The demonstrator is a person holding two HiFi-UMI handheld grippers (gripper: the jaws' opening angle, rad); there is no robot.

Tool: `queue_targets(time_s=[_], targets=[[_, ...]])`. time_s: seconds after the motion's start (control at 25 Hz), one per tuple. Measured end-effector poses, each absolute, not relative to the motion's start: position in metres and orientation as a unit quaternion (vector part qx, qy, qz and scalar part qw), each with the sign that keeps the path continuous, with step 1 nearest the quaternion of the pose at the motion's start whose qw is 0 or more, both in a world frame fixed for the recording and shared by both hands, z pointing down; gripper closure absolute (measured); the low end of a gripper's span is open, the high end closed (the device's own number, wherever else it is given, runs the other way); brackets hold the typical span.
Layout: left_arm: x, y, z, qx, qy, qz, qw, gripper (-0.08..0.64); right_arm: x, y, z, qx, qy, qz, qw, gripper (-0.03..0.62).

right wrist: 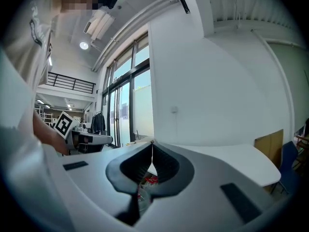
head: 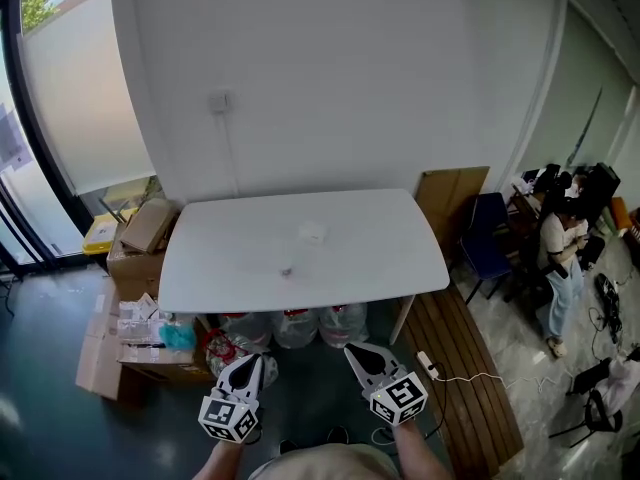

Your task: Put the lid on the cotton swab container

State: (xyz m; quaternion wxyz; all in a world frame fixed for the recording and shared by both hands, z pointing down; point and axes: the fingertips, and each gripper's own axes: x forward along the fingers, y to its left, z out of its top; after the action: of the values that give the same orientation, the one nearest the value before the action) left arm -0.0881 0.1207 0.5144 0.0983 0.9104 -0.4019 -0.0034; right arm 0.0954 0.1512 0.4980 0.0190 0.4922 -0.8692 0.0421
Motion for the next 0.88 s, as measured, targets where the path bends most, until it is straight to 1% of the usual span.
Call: queue_targets(time_s=[0.24,0.68,0.88], targets=[[-0.080,0.121,0.524,0.903,-0.415,0.005,0.109,0.546,0.105,0.147,0.509,0.475,-0.877,0.065,0.012,0.575],[-0.048,0.108,0.538,0.883,-0.452,0.007,0.122,0.546,0.122,0.118,0.524,0.420,-0.905,0.060,0.028,0.575],[-0.036,0.100,0.547,0.880,-0.455,0.013,0.137,0.546,0.122,0.113,0.533,0.404,-0.910,0.085,0.024,0.575]])
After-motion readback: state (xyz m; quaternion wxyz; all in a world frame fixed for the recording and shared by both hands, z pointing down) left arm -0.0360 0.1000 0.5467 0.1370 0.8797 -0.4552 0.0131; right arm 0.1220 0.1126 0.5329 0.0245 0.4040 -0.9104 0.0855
